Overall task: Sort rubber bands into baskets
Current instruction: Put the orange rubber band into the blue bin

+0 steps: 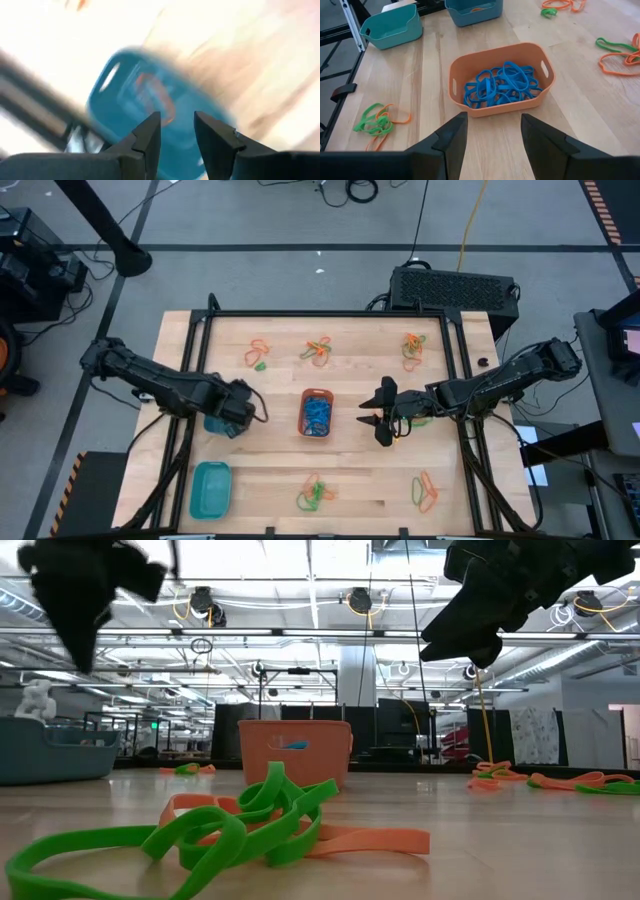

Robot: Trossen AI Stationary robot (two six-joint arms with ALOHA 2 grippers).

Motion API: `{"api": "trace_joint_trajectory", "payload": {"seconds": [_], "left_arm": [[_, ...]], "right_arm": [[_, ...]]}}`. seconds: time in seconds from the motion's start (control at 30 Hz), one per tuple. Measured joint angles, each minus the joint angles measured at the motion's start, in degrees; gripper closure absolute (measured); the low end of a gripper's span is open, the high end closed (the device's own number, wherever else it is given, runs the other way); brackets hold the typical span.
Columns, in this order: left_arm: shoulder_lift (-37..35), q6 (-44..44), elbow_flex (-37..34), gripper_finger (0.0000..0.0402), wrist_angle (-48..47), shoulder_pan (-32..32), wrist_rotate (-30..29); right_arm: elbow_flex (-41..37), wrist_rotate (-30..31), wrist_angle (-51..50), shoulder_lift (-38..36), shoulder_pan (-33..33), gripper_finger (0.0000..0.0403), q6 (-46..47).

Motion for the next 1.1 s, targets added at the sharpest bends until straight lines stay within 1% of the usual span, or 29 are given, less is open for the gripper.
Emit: {"api": "trace_joint_trajectory", "payload": {"seconds": [0.07, 0.23, 0.3, 0.4, 0.5, 0.57, 0.67, 0.8, 0.93, 1.1], "left_arm": [[0.0, 4.3, 0.7, 0.0276, 7.7, -1.2, -0.1], [1.1, 20.2, 0.4, 0.0276, 35.9, -5.3, 1.2], [2.6, 25.3, 0.4, 0.0276, 45.0, -7.0, 1.2], [6.0, 32.0, 0.4, 0.0276, 54.7, -8.7, 1.4], [11.0, 37.6, 0.3, 0.0276, 59.5, -9.7, 2.6], [14.7, 39.7, 0.3, 0.0276, 62.2, -10.0, 3.4], [20.0, 39.2, 0.3, 0.0276, 65.0, -10.0, 4.8], [26.2, 31.7, 0.8, 0.0276, 68.4, -9.6, 5.3], [30.2, 25.7, 2.5, 0.0276, 68.5, -9.4, 6.7], [33.4, 19.0, 4.5, 0.0276, 68.6, -9.9, 6.8]], "right_arm": [[0.0, 0.0, 0.0, 0.0, 0.0, 0.0227, 0.0], [0.0, 0.0, 0.0, 0.0, 0.0, 0.0227, 0.6], [0.0, 0.0, 0.0, 0.0, 0.0, 0.0227, 1.3], [0.0, 0.0, -0.1, 0.0, 0.0, 0.0227, 1.9], [0.0, 0.0, 0.0, 0.0, 0.0, 0.0227, 1.9], [0.0, 0.0, 0.0, 0.0, 0.0, 0.0227, 1.9], [0.0, 0.0, 0.0, 0.0, 0.0, 0.0227, 2.0], [0.0, 0.0, 0.0, 0.0, 0.0, 0.0227, 1.9], [0.0, 0.0, 0.1, 0.0, 0.0, 0.0227, 1.9], [0.0, 0.0, 0.1, 0.0, 0.2, 0.0227, 2.9]]}}
